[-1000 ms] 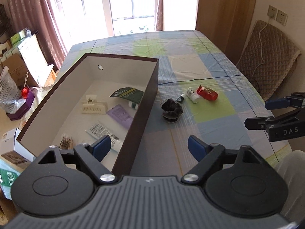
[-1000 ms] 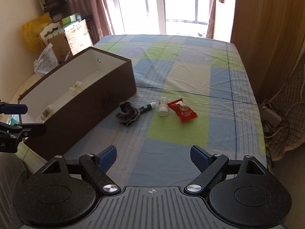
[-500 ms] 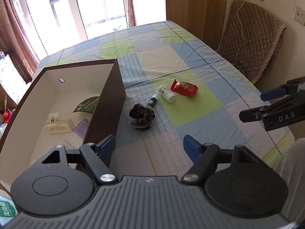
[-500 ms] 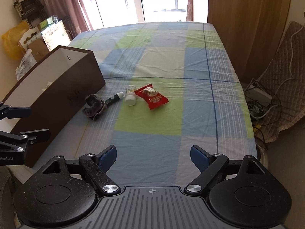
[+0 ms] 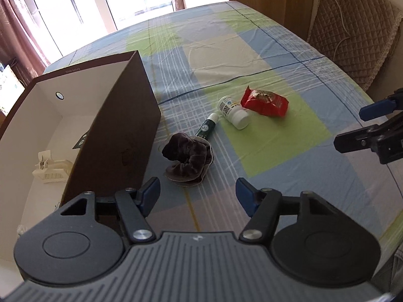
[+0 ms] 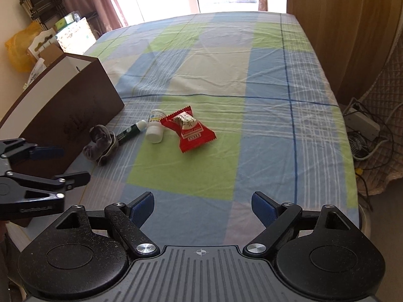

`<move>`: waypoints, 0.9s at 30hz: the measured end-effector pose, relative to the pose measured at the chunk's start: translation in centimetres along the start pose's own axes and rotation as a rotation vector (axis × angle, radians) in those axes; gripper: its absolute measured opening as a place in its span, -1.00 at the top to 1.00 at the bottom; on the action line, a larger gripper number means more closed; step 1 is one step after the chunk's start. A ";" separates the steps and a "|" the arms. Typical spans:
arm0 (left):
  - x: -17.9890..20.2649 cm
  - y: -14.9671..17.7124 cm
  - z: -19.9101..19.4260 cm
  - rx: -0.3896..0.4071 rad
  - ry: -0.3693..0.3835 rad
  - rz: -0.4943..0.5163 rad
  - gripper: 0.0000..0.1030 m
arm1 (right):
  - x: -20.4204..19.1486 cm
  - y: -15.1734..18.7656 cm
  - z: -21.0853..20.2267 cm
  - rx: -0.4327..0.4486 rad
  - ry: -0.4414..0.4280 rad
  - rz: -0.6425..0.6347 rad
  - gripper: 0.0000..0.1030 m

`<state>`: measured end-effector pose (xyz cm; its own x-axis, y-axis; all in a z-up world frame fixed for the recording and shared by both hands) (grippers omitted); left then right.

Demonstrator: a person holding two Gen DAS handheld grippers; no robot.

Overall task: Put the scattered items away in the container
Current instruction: 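Grasp the dark scrunchie with the left tool while the right tool grasps the red candy packet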

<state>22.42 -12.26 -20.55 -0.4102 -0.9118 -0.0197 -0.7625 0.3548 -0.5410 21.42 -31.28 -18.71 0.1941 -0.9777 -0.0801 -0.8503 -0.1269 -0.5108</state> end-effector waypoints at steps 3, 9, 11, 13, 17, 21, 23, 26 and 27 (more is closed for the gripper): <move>-0.2 -0.3 1.3 0.003 -0.003 -0.030 -0.23 | 0.2 -1.1 0.9 0.011 -0.013 -0.032 -0.74; -0.5 -1.0 3.7 0.006 -0.024 -0.048 -0.15 | 0.2 -3.2 2.4 0.043 -0.045 -0.117 -0.74; -0.7 -1.1 4.2 0.003 -0.032 -0.053 0.08 | -0.1 -3.9 2.9 0.052 -0.054 -0.158 -0.74; -1.0 -1.0 4.5 0.004 -0.031 -0.055 0.24 | -0.6 -4.4 3.5 0.058 -0.063 -0.207 -0.74; -1.2 -0.2 4.0 0.004 -0.036 -0.029 0.60 | -2.1 -5.4 4.9 0.069 -0.070 -0.324 -0.74; -1.4 1.4 2.4 -0.019 -0.001 -0.032 0.65 | -3.3 -6.0 6.8 0.062 -0.062 -0.392 -0.73; -1.2 2.3 1.4 -0.028 0.022 -0.029 0.65 | -3.6 -6.2 7.6 0.060 -0.061 -0.403 -0.73; -1.1 3.3 0.3 -0.041 0.044 -0.032 0.65 | -3.8 -6.5 8.6 0.058 -0.055 -0.403 -0.73; -1.1 3.5 0.1 -0.045 0.046 -0.032 0.65 | -3.9 -6.5 9.0 0.056 -0.053 -0.402 -0.60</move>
<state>20.22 -10.04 -22.52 -0.4070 -0.9127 0.0362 -0.7967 0.3353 -0.5028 30.58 -25.15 -22.74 0.5316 -0.8420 0.0923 -0.6738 -0.4864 -0.5563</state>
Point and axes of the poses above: each gripper's, at about its wrist camera, not at the fingertips, and z roughly the way its jaws point, x to its right, y to its underside, the point moved 5 cm from there along z, roughly the way its jaws point, and after that the axes turned 8 degrees about y, right-handed, at the moved point
